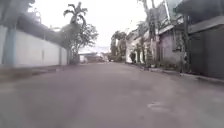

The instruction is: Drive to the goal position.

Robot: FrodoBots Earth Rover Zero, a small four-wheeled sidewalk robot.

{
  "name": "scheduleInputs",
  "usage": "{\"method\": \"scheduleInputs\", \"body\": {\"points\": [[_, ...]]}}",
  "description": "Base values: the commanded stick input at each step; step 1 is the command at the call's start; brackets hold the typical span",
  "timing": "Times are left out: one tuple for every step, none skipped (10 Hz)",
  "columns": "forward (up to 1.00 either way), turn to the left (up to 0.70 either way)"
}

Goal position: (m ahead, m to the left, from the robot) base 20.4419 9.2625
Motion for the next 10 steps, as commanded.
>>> {"method": "scheduleInputs", "body": {"points": [[1.00,0.00],[1.00,0.00],[1.00,0.00],[1.00,0.00],[1.00,0.00],[1.00,0.00],[1.00,0.00],[1.00,0.00],[1.00,0.00],[1.00,0.00]]}}
